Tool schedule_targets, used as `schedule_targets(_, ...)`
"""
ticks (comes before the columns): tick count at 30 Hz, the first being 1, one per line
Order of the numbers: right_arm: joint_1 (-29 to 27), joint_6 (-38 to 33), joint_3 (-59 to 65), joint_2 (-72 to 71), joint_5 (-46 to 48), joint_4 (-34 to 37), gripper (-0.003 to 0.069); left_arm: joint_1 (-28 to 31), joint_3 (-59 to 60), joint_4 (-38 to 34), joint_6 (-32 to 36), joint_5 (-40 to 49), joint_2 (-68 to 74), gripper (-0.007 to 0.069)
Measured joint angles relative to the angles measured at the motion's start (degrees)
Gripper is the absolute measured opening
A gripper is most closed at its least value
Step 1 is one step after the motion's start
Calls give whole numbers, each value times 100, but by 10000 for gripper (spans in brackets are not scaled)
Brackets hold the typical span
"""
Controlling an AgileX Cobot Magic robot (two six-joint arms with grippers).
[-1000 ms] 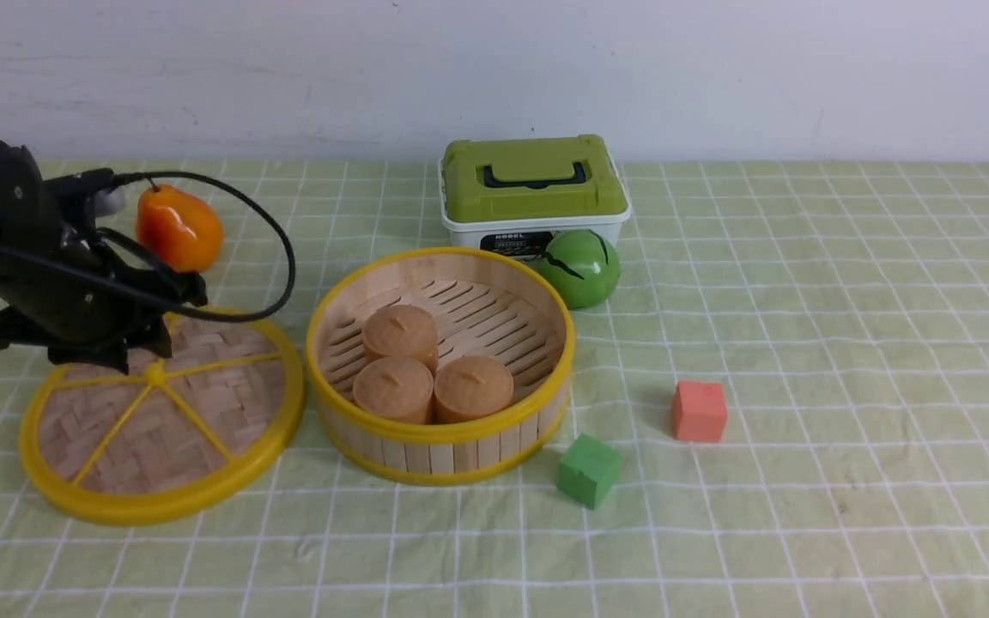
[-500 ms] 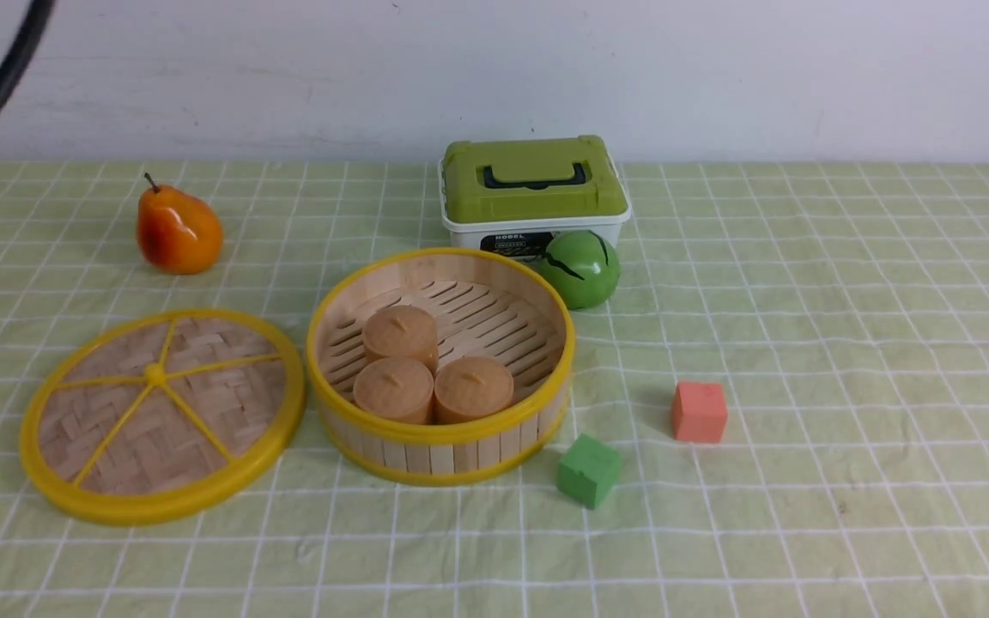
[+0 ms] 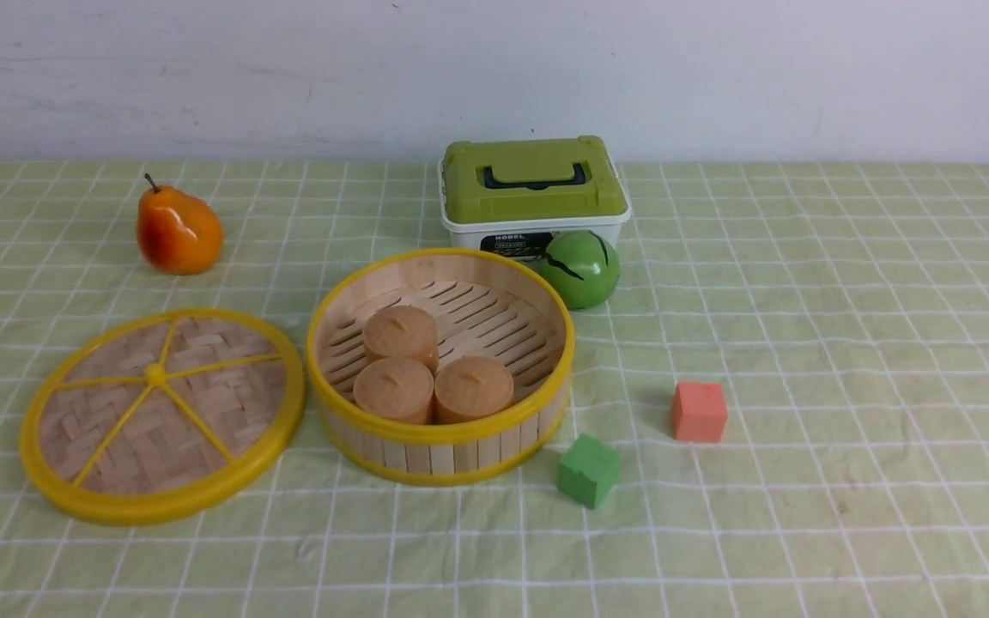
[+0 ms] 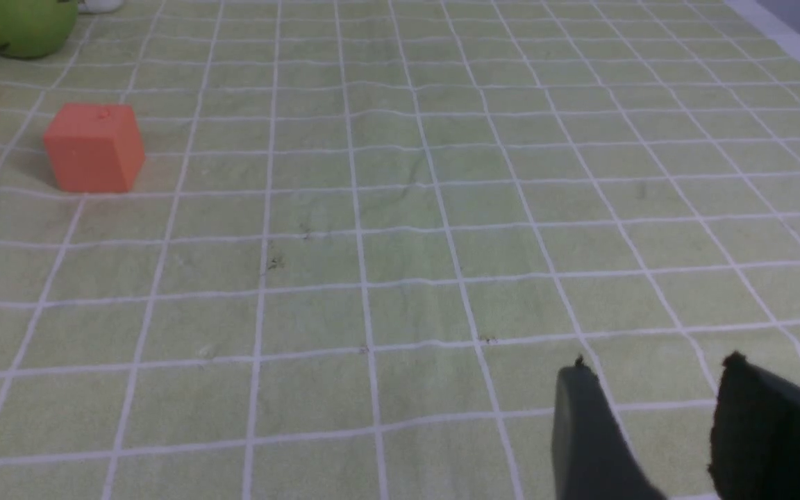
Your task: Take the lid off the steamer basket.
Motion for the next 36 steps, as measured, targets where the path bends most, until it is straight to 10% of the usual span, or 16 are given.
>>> schedule_targets(25,0,0,0,0,0,0,241,0,819,-164,-7,-144,-650,-13)
schedule_targets(36,0,0,0,0,0,0,241,-438,1822,1748,-837,-665,-650,-13)
